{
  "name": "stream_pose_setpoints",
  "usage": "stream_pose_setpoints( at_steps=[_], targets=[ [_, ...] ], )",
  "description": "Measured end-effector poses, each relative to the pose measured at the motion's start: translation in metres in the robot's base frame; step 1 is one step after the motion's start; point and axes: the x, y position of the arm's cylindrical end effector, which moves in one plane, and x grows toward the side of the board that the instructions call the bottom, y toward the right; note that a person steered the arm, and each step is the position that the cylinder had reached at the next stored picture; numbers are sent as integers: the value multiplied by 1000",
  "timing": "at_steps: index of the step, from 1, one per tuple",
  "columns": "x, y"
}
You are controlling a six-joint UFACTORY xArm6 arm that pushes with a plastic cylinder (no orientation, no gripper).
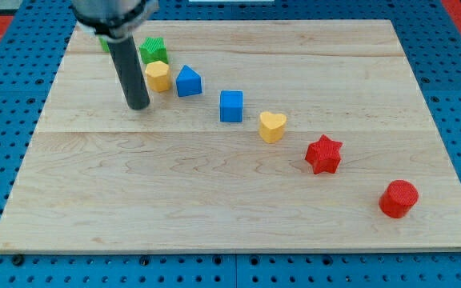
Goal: Move the yellow hexagon towards the blue triangle
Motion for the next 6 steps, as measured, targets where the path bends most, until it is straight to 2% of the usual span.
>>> stream_pose_setpoints(
  at_steps=[1,2,3,6],
  targets=[
    [-24,-3],
    [-38,36],
    [-41,37],
    [-4,77]
  ],
)
